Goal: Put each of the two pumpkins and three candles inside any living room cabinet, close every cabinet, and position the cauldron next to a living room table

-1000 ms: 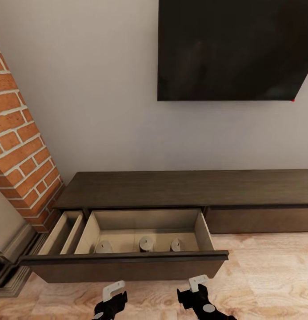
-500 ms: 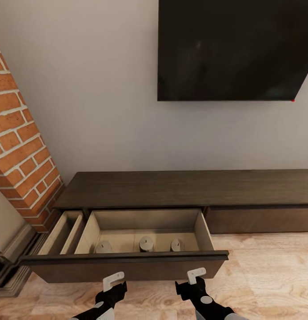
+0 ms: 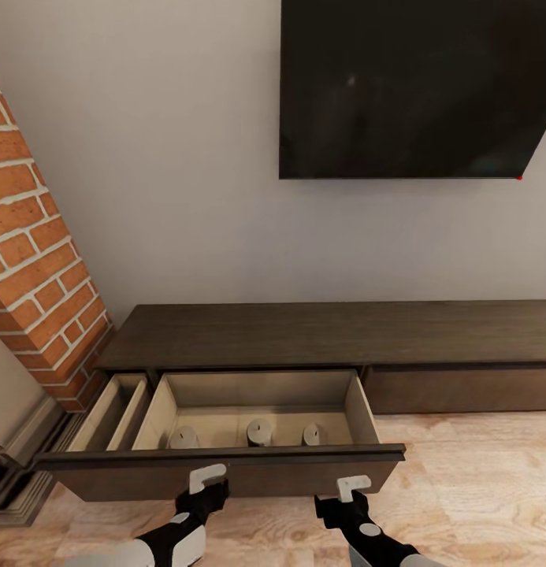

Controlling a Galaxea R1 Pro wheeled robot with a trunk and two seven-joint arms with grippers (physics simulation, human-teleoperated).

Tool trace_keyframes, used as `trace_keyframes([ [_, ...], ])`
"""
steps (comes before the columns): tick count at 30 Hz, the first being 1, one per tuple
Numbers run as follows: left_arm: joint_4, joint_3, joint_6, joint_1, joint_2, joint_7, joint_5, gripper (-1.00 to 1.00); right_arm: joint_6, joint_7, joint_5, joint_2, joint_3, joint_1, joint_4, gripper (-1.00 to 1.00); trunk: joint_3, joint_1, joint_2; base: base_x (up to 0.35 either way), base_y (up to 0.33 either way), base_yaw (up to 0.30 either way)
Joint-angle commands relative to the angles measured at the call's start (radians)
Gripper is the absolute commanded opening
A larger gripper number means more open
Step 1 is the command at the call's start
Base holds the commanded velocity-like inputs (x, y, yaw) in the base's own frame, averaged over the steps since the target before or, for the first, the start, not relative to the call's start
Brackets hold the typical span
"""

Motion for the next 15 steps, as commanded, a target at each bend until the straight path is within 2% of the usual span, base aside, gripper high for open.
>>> trace_keyframes([
  [1,0.001,-0.033,0.0,-0.005,0.0,0.001,0.001,1.0,0.0,0.0,0.0,0.0,-0.007,0.0,0.0,1.0,0.0,0.0,0.0,0.0,0.0,0.0],
  [2,0.001,-0.101,0.001,-0.015,-0.002,0.004,0.002,1.0,0.001,0.001,0.002,0.004,-0.016,0.0,-0.001,1.0,0.0,0.0,0.0,0.0,0.0,0.0],
  [6,-0.002,-0.117,-0.001,-0.017,-0.002,0.002,0.0,1.0,0.0,0.002,0.003,0.005,-0.018,0.0,0.0,1.0,0.0,0.0,0.0,0.0,0.0,0.0],
  [15,-0.003,-0.119,-0.002,-0.016,-0.002,0.001,0.0,1.0,0.0,0.002,0.003,0.006,-0.018,0.0,-0.001,1.0,0.0,0.0,0.0,0.0,0.0,0.0],
])
